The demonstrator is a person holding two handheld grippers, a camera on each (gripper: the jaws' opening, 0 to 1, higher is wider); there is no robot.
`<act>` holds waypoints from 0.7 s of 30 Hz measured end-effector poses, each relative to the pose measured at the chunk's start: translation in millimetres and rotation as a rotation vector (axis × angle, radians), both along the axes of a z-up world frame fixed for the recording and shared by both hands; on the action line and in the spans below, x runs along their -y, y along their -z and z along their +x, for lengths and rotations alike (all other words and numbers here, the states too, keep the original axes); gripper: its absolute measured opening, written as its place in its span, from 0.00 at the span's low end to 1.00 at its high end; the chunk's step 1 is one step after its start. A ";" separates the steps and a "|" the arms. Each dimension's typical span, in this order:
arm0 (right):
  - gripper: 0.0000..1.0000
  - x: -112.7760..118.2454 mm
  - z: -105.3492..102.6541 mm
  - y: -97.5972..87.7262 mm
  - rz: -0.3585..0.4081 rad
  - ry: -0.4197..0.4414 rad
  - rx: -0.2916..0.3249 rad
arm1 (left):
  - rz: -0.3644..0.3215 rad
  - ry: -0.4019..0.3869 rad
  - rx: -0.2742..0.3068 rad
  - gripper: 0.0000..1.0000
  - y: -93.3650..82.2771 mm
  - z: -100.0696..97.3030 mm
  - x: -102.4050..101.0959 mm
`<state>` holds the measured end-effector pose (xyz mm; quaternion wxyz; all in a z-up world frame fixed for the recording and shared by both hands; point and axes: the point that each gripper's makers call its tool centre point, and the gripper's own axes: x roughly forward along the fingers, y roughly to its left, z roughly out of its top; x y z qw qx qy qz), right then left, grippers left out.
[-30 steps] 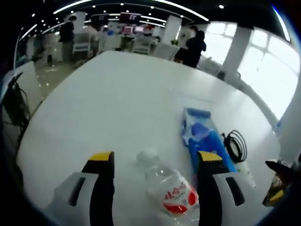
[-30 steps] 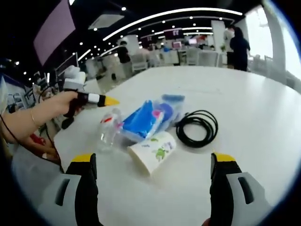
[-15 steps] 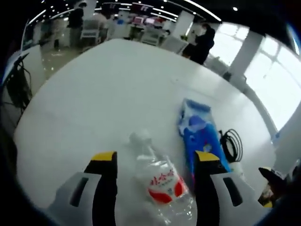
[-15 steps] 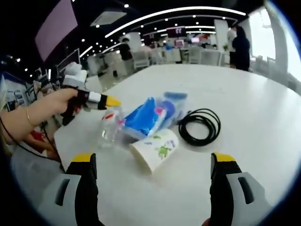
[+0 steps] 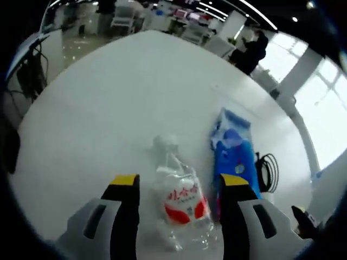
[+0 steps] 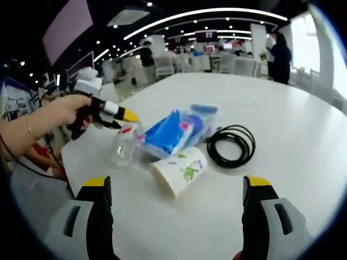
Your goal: Arrange the tabletop items into an orderly group along one side of the table until the central work area is clear of visible clutter.
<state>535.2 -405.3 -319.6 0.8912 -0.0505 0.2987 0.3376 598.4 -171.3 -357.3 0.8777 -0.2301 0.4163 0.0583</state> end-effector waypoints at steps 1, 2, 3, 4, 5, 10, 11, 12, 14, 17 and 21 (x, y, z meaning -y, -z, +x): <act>1.00 -0.6 -0.2 0.3 -0.001 -0.003 0.000 | 0.007 -0.002 -0.006 0.55 0.4 0.1 -0.2; 1.00 -1.1 -0.5 0.4 -0.002 -0.005 -0.001 | 0.012 -0.008 -0.014 0.55 1.2 -0.2 -0.8; 1.00 -1.9 -0.8 0.2 -0.001 -0.008 -0.001 | 0.015 -0.008 -0.026 0.54 2.3 -0.5 -0.5; 1.00 -2.6 -1.1 -0.1 0.001 -0.011 0.000 | 0.009 -0.008 -0.027 0.53 2.7 0.0 0.6; 1.00 -2.8 -1.3 -0.4 0.001 -0.012 0.001 | -0.007 -0.017 -0.032 0.52 3.1 -0.1 2.7; 1.00 -0.9 -0.2 -1.4 -0.008 -0.009 0.009 | -0.014 -0.048 -0.063 0.48 10.6 -1.7 4.7; 1.00 -0.3 0.3 -1.6 -0.012 -0.008 0.013 | -0.015 -0.050 -0.071 0.48 11.3 -1.9 6.2; 1.00 -0.3 0.4 -2.2 -0.013 -0.009 0.015 | -0.014 -0.052 -0.081 0.47 11.5 -2.8 7.5; 1.00 -1.1 0.3 -3.3 -0.018 -0.014 0.021 | 0.011 -0.036 -0.107 0.45 14.9 -5.7 7.4; 1.00 -2.0 -0.9 -2.7 -0.049 -0.031 0.035 | 0.037 -0.035 -0.119 0.44 19.4 -4.8 5.3; 1.00 -2.9 -1.9 -0.9 -0.082 -0.049 0.046 | 0.036 -0.031 -0.142 0.44 23.7 -5.3 7.8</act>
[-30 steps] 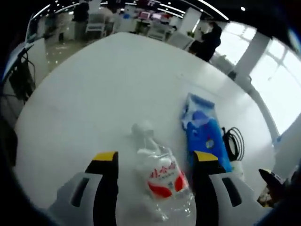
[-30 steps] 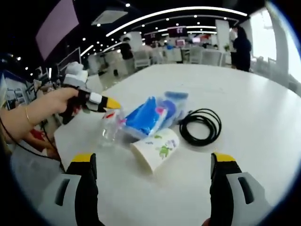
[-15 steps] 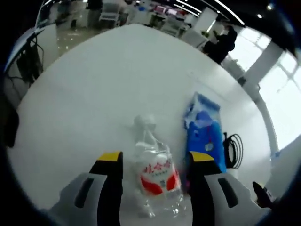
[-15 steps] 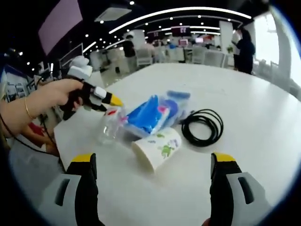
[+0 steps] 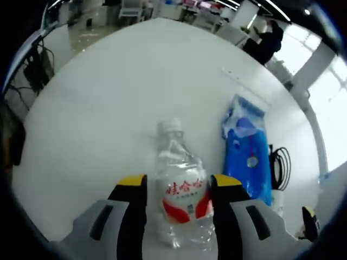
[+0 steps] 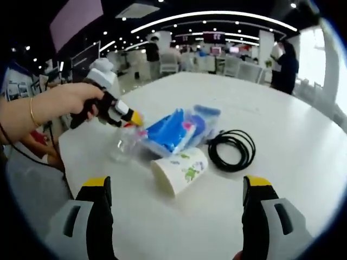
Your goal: Arrange the tabletop items into an orderly group along one side of the table until the central work area is clear of visible clutter.
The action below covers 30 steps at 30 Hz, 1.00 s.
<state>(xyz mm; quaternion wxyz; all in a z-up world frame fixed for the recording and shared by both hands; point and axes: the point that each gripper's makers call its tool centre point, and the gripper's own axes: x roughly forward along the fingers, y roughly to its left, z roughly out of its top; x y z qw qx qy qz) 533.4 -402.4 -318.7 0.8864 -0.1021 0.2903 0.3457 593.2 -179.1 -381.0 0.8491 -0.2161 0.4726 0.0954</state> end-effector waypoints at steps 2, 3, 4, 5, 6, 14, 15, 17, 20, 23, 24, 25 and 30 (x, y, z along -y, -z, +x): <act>1.00 -0.1 0.3 -0.3 0.000 -0.001 0.002 | -0.002 0.000 -0.002 0.42 0.4 1.7 0.7; 1.00 0.1 0.4 -0.2 -0.001 -0.001 0.001 | -0.006 0.004 -0.003 0.41 0.2 1.7 1.2; 1.00 0.6 0.5 -0.1 -0.002 0.000 0.001 | -0.013 0.006 -0.004 0.40 0.1 2.3 2.4; 1.00 1.1 0.7 -0.3 -0.003 0.001 0.003 | -0.011 0.006 -0.010 0.40 0.1 1.9 2.7; 1.00 1.2 0.7 -0.5 -0.004 0.002 0.004 | -0.007 0.016 -0.010 0.40 0.1 2.3 3.1; 1.00 4.0 3.6 -5.9 0.042 0.026 -0.007 | 0.030 0.110 0.004 0.35 -3.1 8.1 4.5; 1.00 4.8 4.3 -6.5 0.051 0.033 -0.010 | 0.050 0.158 0.010 0.35 -3.8 9.8 4.3; 1.00 5.6 4.4 -5.3 0.052 0.040 -0.016 | 0.055 0.185 0.000 0.35 -2.5 9.0 4.7; 1.00 6.3 4.3 -4.9 0.043 0.041 -0.015 | 0.052 0.211 0.001 0.35 -2.7 8.5 4.2; 1.00 6.1 4.7 -6.8 0.050 0.044 -0.013 | 0.049 0.245 0.000 0.35 -2.8 8.4 3.9; 1.00 6.6 5.0 -6.9 0.051 0.046 -0.013 | 0.052 0.262 -0.002 0.35 -2.9 8.3 3.6; 1.00 7.0 5.2 -6.9 0.050 0.048 -0.012 | 0.051 0.265 -0.004 0.35 -3.1 8.2 3.5; 1.00 8.6 5.3 -5.7 0.044 0.053 -0.017 | 0.066 0.328 -0.010 0.34 -3.6 7.4 3.8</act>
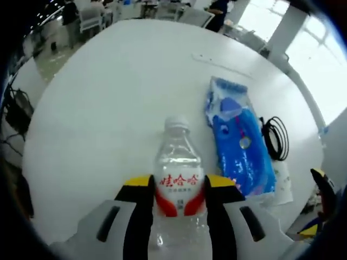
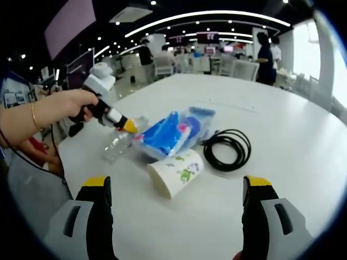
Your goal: Arrange the tabletop items into an orderly group along one side of the table until the central work area is clear of visible clutter.
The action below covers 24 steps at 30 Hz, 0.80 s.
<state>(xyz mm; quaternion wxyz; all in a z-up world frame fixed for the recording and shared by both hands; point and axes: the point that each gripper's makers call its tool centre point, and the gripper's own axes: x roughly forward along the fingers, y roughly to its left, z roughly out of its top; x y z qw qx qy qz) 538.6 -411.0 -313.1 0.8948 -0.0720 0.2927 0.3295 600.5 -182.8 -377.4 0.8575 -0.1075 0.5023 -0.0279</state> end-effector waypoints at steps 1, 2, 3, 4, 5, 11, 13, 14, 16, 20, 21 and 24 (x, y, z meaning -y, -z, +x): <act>1.00 0.2 0.0 0.3 -0.002 0.000 0.000 | -0.001 0.005 -0.001 0.34 0.1 -0.2 0.2; 1.00 0.3 0.0 0.6 -0.004 0.000 0.000 | -0.002 0.010 -0.004 0.34 0.2 -0.5 0.4; 1.00 0.1 0.0 0.7 -0.004 -0.001 0.000 | -0.002 0.025 -0.007 0.34 0.0 -1.1 0.5; 1.00 0.0 0.1 0.7 -0.003 -0.001 0.000 | -0.002 0.033 -0.010 0.34 0.0 -1.4 0.6; 1.00 -0.1 0.2 0.6 -0.002 -0.001 0.001 | -0.002 0.052 -0.019 0.34 0.2 -2.0 0.7; 1.00 0.3 0.7 -0.1 -0.004 -0.001 0.004 | -0.005 0.104 -0.037 0.34 -0.2 -6.5 1.0; 1.00 0.5 0.4 0.2 -0.007 -0.001 0.003 | -0.005 0.109 -0.039 0.34 -0.2 -6.8 1.3; 1.00 0.5 0.2 0.3 -0.008 -0.002 0.003 | -0.005 0.109 -0.038 0.34 -0.3 -6.8 1.3; 1.00 0.3 0.1 0.1 -0.006 -0.002 0.003 | -0.006 0.115 -0.039 0.34 -0.3 -6.9 1.4; 1.00 0.3 -0.3 0.5 -0.008 -0.003 0.001 | -0.006 0.113 -0.044 0.35 -0.2 -7.3 1.5; 1.00 0.1 -0.4 0.6 -0.008 -0.003 0.000 | -0.005 0.112 -0.045 0.35 -0.1 -7.2 1.4; 1.00 0.4 -0.3 0.6 -0.010 -0.002 0.000 | -0.039 0.023 -0.062 0.36 1.4 -9.7 0.7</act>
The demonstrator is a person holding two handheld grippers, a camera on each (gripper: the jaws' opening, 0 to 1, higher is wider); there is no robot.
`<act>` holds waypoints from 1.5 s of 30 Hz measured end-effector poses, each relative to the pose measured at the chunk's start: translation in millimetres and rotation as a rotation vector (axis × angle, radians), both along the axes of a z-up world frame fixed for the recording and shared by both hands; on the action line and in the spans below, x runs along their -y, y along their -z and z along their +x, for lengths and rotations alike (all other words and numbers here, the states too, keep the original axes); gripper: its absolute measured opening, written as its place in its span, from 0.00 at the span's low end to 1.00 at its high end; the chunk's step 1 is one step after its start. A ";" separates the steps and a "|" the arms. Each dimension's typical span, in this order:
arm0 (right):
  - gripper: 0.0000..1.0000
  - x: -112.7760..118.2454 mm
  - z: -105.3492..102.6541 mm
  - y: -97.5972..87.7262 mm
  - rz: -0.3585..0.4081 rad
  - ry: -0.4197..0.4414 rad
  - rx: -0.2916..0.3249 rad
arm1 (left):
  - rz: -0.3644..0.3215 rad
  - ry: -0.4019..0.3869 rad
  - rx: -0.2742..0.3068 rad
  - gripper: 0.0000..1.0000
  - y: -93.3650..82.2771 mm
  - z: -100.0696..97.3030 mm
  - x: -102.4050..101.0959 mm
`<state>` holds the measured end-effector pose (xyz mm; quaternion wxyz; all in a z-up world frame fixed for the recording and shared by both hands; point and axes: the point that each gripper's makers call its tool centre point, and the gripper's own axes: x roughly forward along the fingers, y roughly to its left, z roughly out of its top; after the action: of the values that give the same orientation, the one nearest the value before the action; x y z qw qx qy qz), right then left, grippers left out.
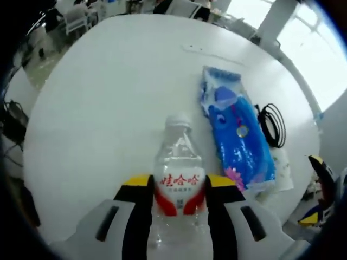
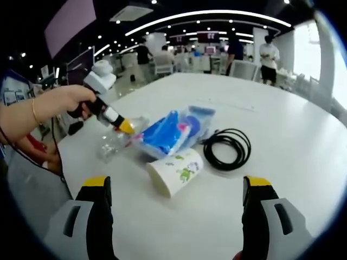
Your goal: Arrange the tabletop items into an orderly group along one side of the table until the central work area is clear of visible clutter.
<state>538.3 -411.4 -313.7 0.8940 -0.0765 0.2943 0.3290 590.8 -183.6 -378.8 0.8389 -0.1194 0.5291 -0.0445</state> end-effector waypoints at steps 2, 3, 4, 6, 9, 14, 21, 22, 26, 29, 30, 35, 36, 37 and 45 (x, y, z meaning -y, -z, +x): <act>1.00 0.7 0.5 -0.3 0.000 0.002 0.001 | 0.001 -0.017 0.000 0.38 1.8 -0.6 -2.3; 1.00 1.0 0.7 -0.4 0.001 0.004 0.001 | 0.005 -0.023 0.002 0.40 1.8 -1.1 -2.4; 1.00 1.1 0.9 -0.5 0.001 0.005 0.002 | 0.007 -0.028 0.004 0.43 2.0 -0.8 -2.5; 1.00 0.7 0.7 -0.3 -0.002 0.001 0.003 | 0.011 -0.032 -0.001 0.44 2.5 -0.7 -1.5; 1.00 -0.5 -0.4 0.3 -0.008 -0.005 0.003 | 0.017 -0.034 0.001 0.44 1.3 5.0 1.4; 1.00 -0.6 -0.2 -0.2 -0.013 -0.007 0.008 | 0.065 0.005 -0.057 0.40 8.7 2.2 1.8; 1.00 -2.0 -1.2 1.9 -0.027 -0.015 0.008 | 0.062 -0.005 -0.039 0.37 8.7 2.8 -0.5; 1.00 -2.1 -1.3 2.8 -0.031 -0.016 0.007 | 0.057 -0.013 -0.032 0.37 8.5 2.7 -1.1; 1.00 -2.9 -1.7 2.5 -0.029 -0.019 0.006 | 0.052 -0.033 0.005 0.36 6.9 3.8 -2.7; 1.00 -2.2 -0.9 2.0 -0.014 -0.011 0.000 | 0.051 -0.040 0.028 0.36 3.9 1.8 -4.0; 1.00 -2.1 -0.8 1.7 -0.012 -0.010 0.000 | 0.051 -0.041 0.031 0.36 3.4 1.6 -4.2; 1.00 -2.4 -0.5 -0.8 0.011 -0.005 -0.006 | 0.059 -0.056 0.083 0.36 -6.8 2.2 -8.4; 1.00 -2.3 -0.2 -1.2 0.013 -0.003 -0.005 | 0.058 -0.060 0.090 0.36 -9.3 2.2 -9.0; 1.00 -2.4 -0.3 -1.3 0.013 -0.003 -0.005 | 0.058 -0.062 0.101 0.35 -12.2 2.4 -9.6; 1.00 -2.2 0.0 -3.6 0.024 0.001 -0.005 | 0.058 -0.071 0.167 0.35 -35.0 1.0 -10.9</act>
<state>538.3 -409.2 -310.1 0.8943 -0.0647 0.2927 0.3322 591.8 -172.6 -343.9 0.8843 -0.1094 0.4538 -0.0093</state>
